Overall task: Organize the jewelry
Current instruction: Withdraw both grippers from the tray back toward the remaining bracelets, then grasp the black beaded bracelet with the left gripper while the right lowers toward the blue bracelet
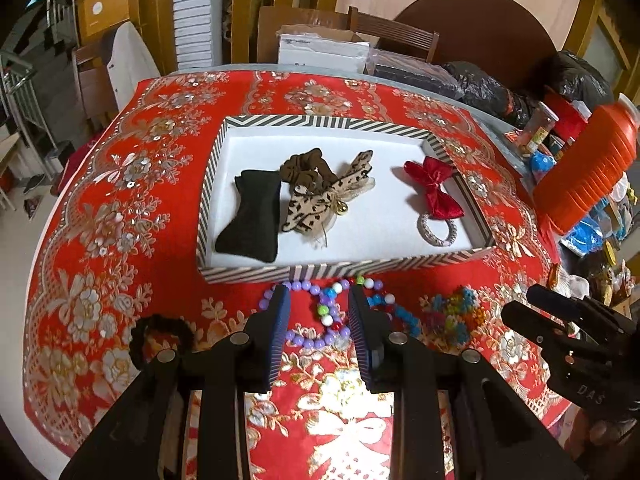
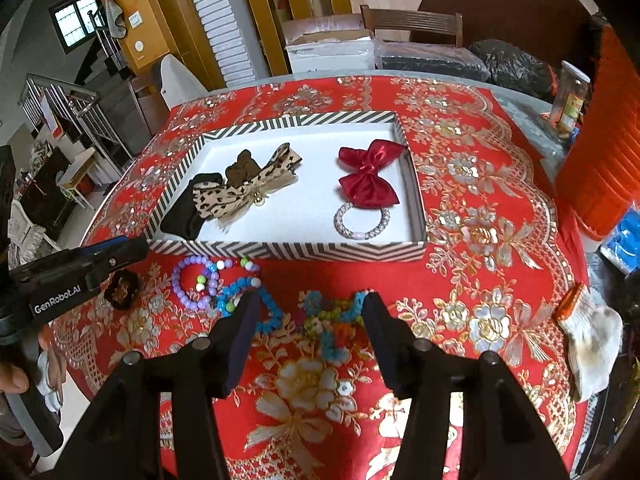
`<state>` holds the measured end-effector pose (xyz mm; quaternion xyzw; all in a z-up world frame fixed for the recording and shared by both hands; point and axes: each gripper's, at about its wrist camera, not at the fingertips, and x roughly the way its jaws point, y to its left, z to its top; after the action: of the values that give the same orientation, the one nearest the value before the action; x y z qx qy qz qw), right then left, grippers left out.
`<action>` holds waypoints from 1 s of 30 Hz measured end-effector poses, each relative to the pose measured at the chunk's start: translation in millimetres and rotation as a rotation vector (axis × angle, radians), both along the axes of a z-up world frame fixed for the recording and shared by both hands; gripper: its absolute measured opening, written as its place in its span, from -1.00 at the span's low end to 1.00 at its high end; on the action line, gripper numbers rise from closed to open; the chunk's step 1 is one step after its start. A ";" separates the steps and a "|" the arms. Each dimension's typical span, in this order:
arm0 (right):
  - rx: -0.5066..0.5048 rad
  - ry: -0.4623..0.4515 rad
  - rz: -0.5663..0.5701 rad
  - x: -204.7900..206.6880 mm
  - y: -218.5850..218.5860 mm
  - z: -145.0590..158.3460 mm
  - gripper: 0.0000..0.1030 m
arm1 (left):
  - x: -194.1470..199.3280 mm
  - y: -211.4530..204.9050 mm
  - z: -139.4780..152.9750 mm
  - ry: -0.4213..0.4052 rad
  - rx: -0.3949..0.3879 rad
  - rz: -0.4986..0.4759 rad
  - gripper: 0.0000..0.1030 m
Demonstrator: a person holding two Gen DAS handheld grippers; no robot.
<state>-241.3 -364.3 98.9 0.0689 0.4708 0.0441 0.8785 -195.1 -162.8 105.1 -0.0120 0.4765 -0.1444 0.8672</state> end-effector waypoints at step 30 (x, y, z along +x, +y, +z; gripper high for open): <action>-0.030 0.047 0.030 -17.9 7.7 -14.9 0.11 | -30.7 25.0 -13.1 0.040 0.007 0.052 -0.60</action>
<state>-259.2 -356.6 84.0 0.0496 0.4931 0.0484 0.8672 -225.9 -137.8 92.1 -0.0243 0.4936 -0.1198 0.8610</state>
